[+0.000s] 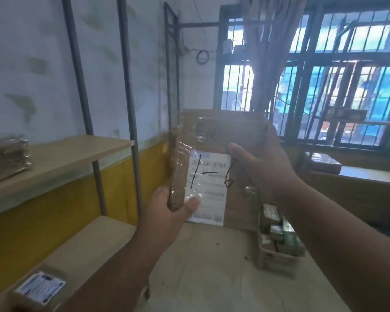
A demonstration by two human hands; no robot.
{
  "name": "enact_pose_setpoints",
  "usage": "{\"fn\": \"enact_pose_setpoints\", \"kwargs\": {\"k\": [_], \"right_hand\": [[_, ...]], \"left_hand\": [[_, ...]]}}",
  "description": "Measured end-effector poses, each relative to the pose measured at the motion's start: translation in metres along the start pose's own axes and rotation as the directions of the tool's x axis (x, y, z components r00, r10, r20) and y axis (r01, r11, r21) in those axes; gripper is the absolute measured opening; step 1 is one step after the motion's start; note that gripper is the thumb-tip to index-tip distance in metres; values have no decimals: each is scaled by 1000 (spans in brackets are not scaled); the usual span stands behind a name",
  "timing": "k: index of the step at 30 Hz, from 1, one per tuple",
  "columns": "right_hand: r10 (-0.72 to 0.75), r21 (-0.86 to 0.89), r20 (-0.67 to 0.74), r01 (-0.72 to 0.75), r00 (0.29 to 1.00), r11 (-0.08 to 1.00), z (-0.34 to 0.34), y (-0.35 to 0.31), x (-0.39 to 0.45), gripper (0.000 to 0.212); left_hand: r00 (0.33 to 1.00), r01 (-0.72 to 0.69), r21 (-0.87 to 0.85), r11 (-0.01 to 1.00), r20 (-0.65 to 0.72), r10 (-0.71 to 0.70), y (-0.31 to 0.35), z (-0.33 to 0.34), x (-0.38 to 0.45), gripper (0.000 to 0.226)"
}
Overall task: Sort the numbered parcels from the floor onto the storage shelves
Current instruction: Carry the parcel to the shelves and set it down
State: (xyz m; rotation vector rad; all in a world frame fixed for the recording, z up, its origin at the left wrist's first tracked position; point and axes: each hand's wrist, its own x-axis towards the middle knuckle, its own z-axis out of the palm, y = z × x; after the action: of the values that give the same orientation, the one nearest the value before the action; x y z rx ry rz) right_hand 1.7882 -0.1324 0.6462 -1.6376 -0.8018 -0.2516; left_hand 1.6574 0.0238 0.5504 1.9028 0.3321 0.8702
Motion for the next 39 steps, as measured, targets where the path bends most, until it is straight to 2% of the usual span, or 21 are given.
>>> {"fn": "enact_pose_setpoints", "kwargs": {"k": [2,3,8,14,19,22,26,29,31,34,37,39], "right_hand": [[3,56,46,-6,999,998,13,20,40,57],[2,85,82,-9,997,996,22,27,61,57],[-86,263,262,14,961,965,90,36,154,64],[-227,416,403,43,887,908,206,37,221,62],[-324,527,458,41,828,849,291,25,275,57],[-326,562,510,-22,796,827,330,13,304,57],[-376,587,617,-87,691,805,389,6,329,63],[-402,593,685,-144,607,792,439,6,343,70],[-415,597,717,-187,560,780,469,7,348,69],[-412,566,787,-270,459,779,502,7,348,66],[-422,528,840,-337,340,779,536,5,356,87],[-432,506,861,-365,270,781,551,2,361,89]], "left_hand": [[998,53,20,998,-38,-52,-3,5,30,18],[995,71,26,997,-67,-69,-2,5,43,13],[961,93,141,986,-270,-53,-1,-22,102,27],[870,186,331,925,-494,2,-20,-81,143,23],[801,254,408,877,-597,46,-25,-119,182,16],[759,299,414,860,-650,49,-24,-140,204,19],[720,395,440,806,-693,26,-33,-165,223,23],[727,479,454,751,-685,-49,-42,-173,231,41],[702,553,462,694,-707,-88,-50,-175,237,47],[610,657,426,622,-785,-108,-57,-175,246,49],[490,744,398,536,-871,-33,-55,-179,257,58],[443,789,400,466,-897,19,-54,-185,267,62]]}}
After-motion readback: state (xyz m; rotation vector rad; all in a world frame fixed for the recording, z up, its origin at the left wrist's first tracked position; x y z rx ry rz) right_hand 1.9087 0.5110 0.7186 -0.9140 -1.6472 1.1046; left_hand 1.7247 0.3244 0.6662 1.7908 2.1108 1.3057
